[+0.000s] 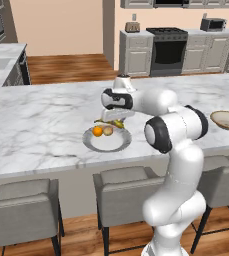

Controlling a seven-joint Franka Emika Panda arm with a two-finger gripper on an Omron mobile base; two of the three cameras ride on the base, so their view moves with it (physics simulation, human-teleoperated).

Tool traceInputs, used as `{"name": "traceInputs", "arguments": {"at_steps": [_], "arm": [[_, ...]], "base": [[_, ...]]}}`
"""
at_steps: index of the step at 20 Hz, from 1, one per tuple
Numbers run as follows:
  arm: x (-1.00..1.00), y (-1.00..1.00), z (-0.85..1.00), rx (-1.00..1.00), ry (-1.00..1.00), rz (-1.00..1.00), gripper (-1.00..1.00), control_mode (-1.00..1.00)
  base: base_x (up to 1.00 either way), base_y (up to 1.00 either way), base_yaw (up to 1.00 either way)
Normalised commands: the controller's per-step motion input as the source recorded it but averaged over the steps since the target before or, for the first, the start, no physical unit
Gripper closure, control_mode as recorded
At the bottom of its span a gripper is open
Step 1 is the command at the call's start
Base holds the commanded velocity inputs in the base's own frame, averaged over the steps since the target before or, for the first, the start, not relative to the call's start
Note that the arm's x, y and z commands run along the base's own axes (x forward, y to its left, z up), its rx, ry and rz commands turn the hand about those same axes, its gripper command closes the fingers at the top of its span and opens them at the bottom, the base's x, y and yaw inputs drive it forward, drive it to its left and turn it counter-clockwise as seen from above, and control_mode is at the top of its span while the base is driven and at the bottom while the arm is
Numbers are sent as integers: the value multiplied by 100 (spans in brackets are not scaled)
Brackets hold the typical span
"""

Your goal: Take the fruits from the plate on the dining counter and place two fruits in each bowl.

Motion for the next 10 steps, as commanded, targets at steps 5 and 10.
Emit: {"name": "traceInputs", "arguments": {"at_steps": [5, 10], "arm": [[-2, -96, 61, 0, -3, -42, 100, -100], [8, -98, 45, 0, 0, -41, 100, -100]], "base": [[0, 0, 0], [0, 0, 0]]}}
